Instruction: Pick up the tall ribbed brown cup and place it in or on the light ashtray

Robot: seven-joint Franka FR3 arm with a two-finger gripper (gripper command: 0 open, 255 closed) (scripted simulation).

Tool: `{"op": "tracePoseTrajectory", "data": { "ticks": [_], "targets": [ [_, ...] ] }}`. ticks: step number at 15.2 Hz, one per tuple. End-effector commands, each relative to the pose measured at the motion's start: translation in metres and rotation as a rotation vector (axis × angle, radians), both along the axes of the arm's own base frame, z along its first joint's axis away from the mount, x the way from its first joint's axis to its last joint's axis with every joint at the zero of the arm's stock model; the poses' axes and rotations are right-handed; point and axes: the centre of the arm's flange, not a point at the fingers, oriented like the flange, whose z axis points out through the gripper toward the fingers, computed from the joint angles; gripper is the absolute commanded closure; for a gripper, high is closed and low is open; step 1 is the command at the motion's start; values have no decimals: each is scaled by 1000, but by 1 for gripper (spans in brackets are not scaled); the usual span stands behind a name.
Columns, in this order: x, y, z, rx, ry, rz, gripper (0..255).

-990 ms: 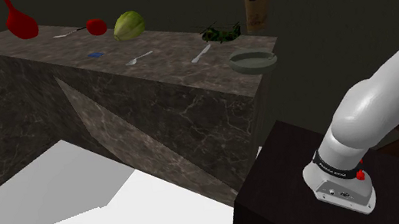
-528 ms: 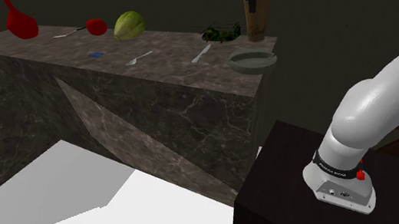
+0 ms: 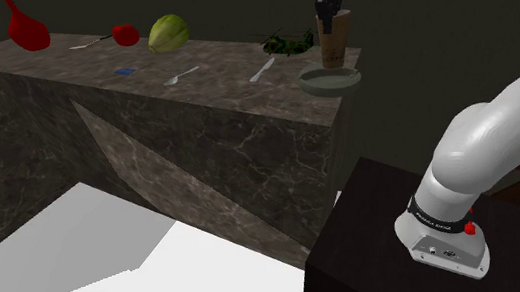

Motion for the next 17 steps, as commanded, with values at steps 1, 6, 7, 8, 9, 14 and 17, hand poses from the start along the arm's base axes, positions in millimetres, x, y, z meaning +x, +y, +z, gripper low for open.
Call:
{"op": "tracePoseTrajectory", "data": {
  "ticks": [1,6,7,8,9,14,17],
  "targets": [
    [-1,0,-10,0,-1,0,255],
    [-1,0,-30,0,-1,0,255],
    [-1,0,-30,0,-1,0,255],
    [-1,0,-30,0,-1,0,255],
    [-1,0,-30,0,-1,0,255],
    [-1,0,-30,0,-1,0,0],
    [-1,0,-30,0,-1,0,0]
  ]
}}
